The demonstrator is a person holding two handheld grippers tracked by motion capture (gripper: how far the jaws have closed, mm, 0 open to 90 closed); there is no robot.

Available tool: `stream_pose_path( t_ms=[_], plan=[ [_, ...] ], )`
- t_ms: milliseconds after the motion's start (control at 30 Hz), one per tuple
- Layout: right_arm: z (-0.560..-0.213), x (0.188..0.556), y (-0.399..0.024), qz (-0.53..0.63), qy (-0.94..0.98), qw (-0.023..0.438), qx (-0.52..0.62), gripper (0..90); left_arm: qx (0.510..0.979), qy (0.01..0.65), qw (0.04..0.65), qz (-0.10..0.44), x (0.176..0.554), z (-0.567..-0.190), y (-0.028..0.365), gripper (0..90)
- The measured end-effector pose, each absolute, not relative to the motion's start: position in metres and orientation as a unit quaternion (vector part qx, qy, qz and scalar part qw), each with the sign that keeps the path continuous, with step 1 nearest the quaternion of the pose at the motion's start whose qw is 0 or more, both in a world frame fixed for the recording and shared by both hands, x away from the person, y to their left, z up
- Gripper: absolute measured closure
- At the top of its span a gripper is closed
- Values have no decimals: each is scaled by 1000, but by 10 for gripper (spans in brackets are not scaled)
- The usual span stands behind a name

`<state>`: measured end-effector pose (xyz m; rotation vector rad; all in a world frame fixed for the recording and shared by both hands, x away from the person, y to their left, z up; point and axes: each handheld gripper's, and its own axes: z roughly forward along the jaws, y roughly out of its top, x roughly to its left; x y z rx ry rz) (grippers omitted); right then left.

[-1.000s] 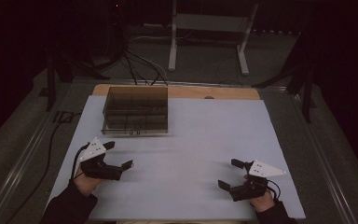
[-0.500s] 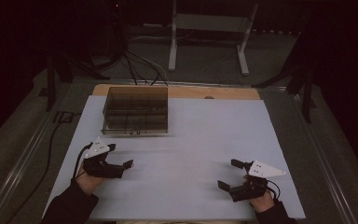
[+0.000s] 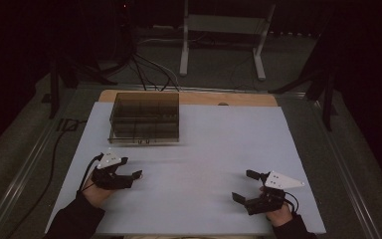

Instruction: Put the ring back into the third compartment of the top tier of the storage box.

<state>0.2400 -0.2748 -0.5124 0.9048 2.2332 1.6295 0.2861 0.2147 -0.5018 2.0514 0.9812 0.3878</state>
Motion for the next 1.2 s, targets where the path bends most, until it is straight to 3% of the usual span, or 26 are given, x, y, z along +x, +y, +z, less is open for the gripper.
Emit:
stream_pose_path(
  t_ms=[100,300,667,933,1200],
  plan=[
    [-512,240,-275,557,763,116,308,0,817,386,401,150,287,-504,215,317],
    [-513,240,-275,555,763,117,309,0,826,380,393,140,289,-509,215,484],
    [-513,240,-275,554,765,117,308,0,839,371,377,124,294,-517,211,634],
    [-513,240,-275,553,765,116,309,0,845,370,368,118,300,-522,210,715],
    [-513,240,-275,552,766,119,308,0,856,359,351,124,302,-526,206,739]
  ],
)
